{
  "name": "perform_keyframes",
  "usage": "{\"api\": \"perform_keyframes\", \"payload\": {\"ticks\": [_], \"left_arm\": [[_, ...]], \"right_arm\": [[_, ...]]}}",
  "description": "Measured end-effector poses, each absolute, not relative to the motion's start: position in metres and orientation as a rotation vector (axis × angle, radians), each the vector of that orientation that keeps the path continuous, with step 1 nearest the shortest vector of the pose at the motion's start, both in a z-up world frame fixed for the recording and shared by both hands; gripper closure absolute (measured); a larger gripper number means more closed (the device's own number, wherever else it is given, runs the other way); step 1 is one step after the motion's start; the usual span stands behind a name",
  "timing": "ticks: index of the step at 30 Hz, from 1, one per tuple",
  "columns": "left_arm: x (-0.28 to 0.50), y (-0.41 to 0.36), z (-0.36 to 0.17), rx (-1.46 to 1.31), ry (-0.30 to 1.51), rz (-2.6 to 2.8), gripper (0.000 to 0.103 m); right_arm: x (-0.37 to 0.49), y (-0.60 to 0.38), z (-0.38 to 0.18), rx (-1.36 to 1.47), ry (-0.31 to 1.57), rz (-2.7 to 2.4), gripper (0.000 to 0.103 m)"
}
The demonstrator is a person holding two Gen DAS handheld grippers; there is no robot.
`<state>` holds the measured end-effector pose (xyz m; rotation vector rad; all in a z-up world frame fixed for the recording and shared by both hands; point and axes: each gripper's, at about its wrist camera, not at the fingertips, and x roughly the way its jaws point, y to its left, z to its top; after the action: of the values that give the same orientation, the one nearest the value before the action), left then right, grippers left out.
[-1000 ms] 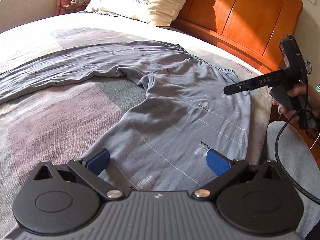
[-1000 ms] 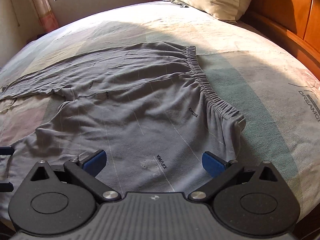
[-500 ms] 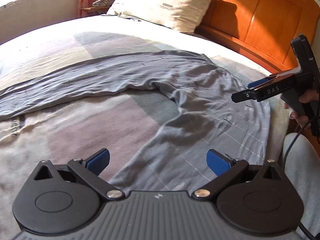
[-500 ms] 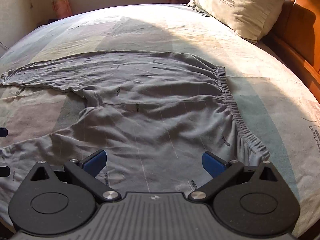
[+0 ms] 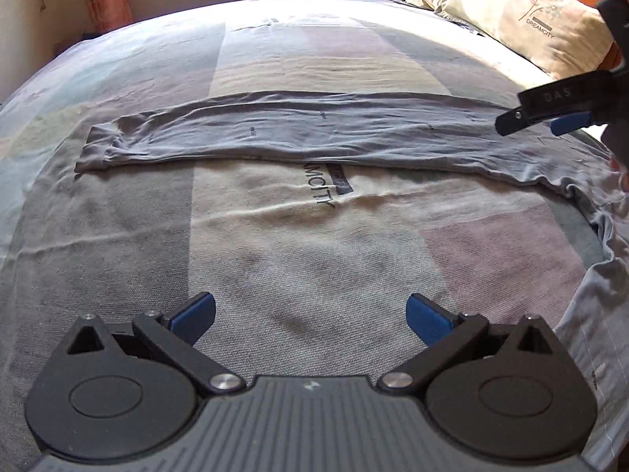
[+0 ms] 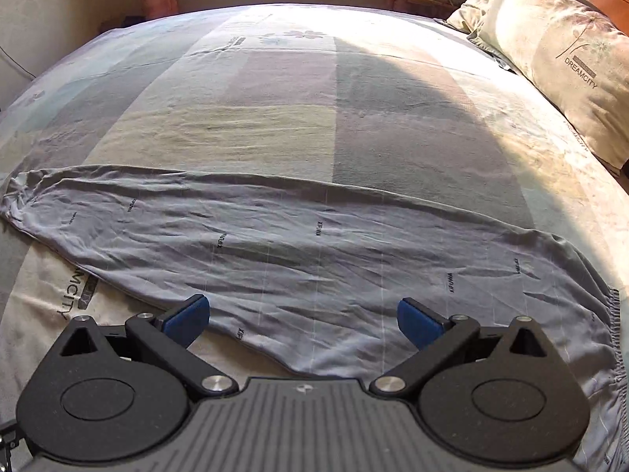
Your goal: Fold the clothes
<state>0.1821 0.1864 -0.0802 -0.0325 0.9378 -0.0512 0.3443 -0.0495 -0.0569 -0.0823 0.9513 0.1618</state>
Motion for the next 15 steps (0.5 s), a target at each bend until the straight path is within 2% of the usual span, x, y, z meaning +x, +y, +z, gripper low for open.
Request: {"api": "perform_keyframes", "payload": {"ticks": [8, 15], "left_arm": [[0.172, 0.207, -0.064, -0.124, 0.867, -0.041, 0.001], [0.173, 0.209, -0.064, -0.141, 0.859, -0.041, 0.001]], "right_arm": [[0.395, -0.007, -0.106, -0.060, 1.031, 0.067, 0.000], [0.340, -0.020, -0.115, -0.065, 0.948, 0.129, 0.000]]}}
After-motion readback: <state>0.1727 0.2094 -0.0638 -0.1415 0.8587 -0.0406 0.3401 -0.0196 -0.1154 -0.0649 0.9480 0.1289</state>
